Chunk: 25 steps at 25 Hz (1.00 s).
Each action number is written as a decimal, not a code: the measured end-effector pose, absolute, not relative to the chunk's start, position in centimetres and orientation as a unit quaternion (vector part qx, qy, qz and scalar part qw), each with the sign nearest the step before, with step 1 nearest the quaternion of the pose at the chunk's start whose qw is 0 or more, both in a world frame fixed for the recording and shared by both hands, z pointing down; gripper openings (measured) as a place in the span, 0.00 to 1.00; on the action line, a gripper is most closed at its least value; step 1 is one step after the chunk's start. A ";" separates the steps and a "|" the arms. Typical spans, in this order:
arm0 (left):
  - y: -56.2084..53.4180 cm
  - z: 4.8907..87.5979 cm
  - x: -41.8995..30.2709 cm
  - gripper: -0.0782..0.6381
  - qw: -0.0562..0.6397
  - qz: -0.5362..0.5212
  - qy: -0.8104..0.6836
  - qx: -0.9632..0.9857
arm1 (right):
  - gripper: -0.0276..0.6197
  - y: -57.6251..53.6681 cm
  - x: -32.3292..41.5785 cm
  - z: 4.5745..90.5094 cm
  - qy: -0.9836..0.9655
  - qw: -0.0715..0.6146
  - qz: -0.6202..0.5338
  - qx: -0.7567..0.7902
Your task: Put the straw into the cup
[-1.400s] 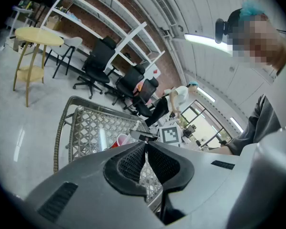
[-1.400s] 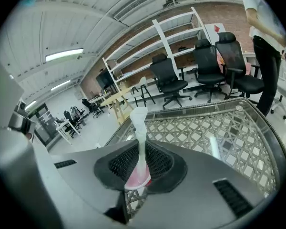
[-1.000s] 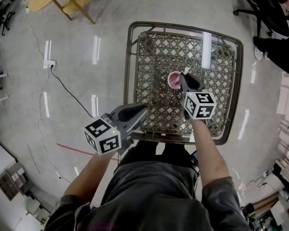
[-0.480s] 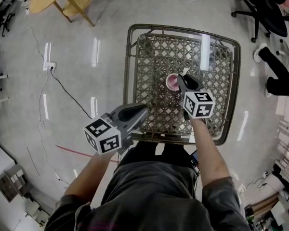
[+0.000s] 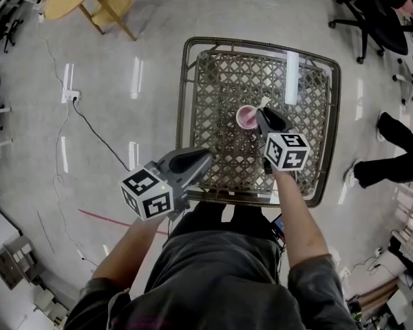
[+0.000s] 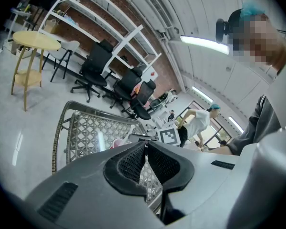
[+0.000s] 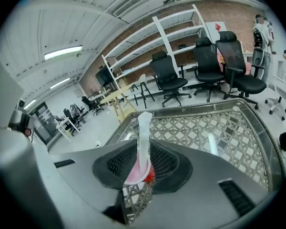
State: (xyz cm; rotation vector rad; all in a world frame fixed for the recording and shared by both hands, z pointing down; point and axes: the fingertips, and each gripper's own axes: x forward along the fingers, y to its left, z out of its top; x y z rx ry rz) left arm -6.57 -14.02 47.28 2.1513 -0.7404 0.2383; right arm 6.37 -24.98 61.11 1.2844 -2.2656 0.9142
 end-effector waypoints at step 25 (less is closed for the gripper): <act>-11.8 44.1 -3.9 0.15 0.377 0.083 -0.280 0.879 | 0.11 -21.2 9.9 53.8 -0.815 0.144 0.293 0.479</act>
